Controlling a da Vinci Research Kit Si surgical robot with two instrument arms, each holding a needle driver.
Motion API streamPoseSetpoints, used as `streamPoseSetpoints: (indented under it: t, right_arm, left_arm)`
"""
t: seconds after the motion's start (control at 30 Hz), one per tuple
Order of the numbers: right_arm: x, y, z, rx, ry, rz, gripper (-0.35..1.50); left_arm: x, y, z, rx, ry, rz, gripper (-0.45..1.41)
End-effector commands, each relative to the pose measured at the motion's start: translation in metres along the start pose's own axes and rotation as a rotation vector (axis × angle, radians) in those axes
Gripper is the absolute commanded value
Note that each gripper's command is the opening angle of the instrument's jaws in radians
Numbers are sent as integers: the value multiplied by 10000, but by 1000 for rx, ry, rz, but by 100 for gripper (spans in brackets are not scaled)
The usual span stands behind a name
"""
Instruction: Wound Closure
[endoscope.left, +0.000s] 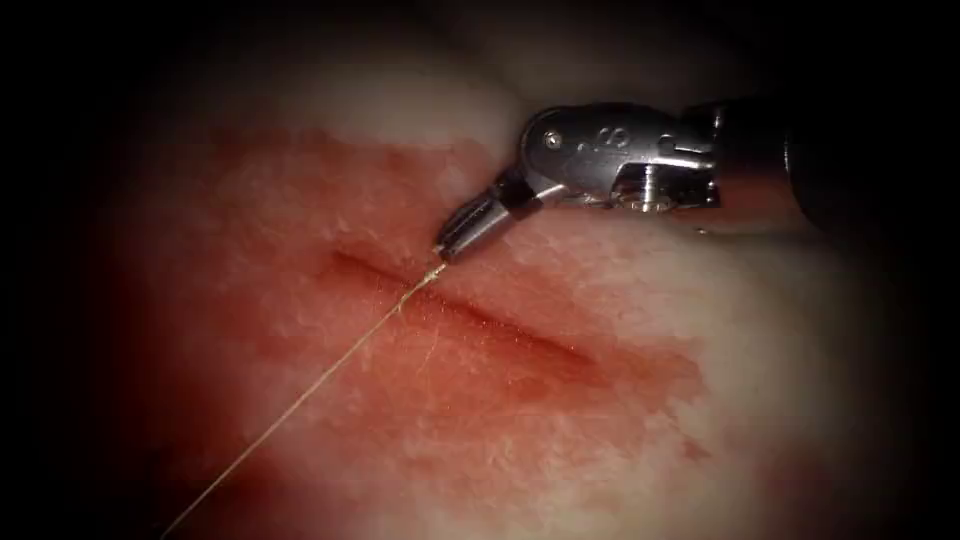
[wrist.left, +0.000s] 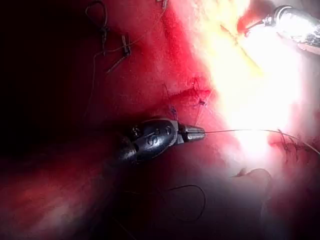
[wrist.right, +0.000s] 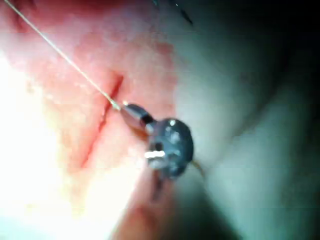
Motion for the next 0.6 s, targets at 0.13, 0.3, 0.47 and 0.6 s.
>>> streamPoseSetpoints:
  t: [0.13, 0.3, 0.47, 0.6]
  right_arm:
    - [-1, 6, 6, -1, 1, -3, -35]
    - [-1, 7, 4, -10, -1, -2, -35]
    - [-3, 7, 8, -35, -5, 10, -35]
    - [-5, 12, 10, -76, -42, 19, -35]
  left_arm:
    - [-13, 12, -1, 0, -1, -2, -35]
    - [-21, 29, 1, 0, -1, -1, -35]
    - [-28, 49, -13, 1, -3, -12, -35]
    - [-32, 56, -11, 3, -2, -9, -35]
